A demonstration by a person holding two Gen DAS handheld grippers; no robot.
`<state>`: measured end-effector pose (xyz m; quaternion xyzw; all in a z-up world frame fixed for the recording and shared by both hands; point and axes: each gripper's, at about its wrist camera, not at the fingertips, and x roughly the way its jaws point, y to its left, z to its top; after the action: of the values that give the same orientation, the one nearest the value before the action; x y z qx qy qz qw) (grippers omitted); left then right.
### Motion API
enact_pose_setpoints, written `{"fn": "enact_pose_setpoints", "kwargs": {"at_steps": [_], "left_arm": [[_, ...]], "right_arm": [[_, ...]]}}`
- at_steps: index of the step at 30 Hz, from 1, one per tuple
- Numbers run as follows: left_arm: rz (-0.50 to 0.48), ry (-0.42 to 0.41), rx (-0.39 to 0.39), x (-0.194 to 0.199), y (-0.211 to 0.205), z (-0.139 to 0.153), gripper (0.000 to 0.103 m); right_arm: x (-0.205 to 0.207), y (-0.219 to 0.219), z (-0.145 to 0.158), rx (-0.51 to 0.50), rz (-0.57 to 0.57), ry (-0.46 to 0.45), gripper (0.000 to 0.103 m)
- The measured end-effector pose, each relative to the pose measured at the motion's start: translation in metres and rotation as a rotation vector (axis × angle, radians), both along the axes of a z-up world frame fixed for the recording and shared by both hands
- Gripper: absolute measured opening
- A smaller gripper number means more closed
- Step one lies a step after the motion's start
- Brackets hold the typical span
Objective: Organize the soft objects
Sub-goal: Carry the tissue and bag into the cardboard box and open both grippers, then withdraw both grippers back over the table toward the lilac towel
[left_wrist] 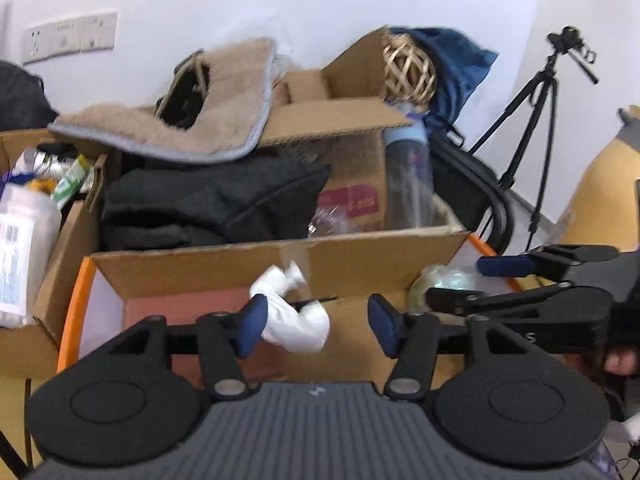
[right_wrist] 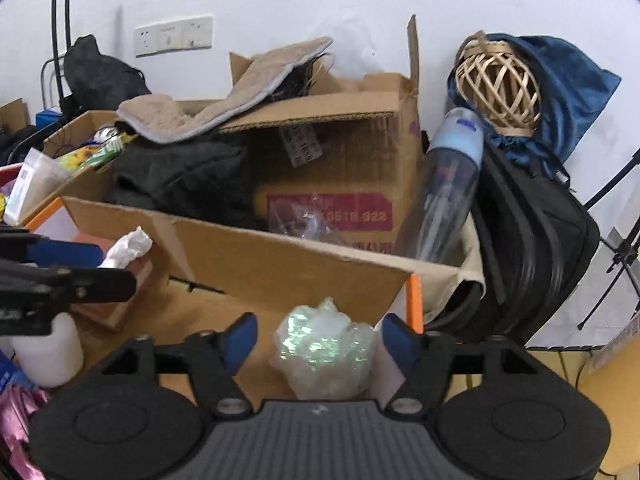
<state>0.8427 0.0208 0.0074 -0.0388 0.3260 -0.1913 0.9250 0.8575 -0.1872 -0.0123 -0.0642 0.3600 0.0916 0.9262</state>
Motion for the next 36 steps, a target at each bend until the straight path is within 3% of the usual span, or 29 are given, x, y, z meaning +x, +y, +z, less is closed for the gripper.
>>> {"fn": "enact_pose_setpoints", "kwargs": {"at_steps": [5,10,16,18,20,24,27,31,36], "left_arm": [[0.016,-0.035,0.018,-0.027,0.010,0.025,0.065],[0.056,-0.109,0.048,-0.075,0.030,0.071,0.070],[0.110,-0.234,0.114,-0.174,0.043,0.119,0.078],[0.157,-0.310,0.149,-0.216,0.043,0.123,0.085],[0.187,-0.391,0.161,-0.264,0.041,0.119,0.088],[0.199,-0.457,0.121,-0.352,0.038,0.096,0.099],[0.213,-0.427,0.088,-0.408,0.032,0.064,0.099],[0.260,-0.342,0.066,-0.471,0.028,0.027,0.101],[0.280,-0.322,0.036,-0.509,0.029,0.024,0.103]], "right_arm": [[-0.023,-0.010,0.029,0.052,-0.010,-0.041,0.070],[-0.080,-0.021,0.090,0.045,0.028,-0.145,0.076],[-0.176,-0.042,0.148,0.043,0.068,-0.253,0.082],[-0.213,-0.048,0.155,0.057,0.085,-0.291,0.090],[-0.256,-0.052,0.150,0.049,0.095,-0.350,0.093],[-0.339,-0.055,0.116,0.026,0.069,-0.425,0.093],[-0.395,-0.061,0.082,0.056,0.062,-0.423,0.094],[-0.460,-0.070,0.036,0.145,-0.009,-0.335,0.094],[-0.493,-0.079,0.014,0.148,-0.020,-0.251,0.094]]}}
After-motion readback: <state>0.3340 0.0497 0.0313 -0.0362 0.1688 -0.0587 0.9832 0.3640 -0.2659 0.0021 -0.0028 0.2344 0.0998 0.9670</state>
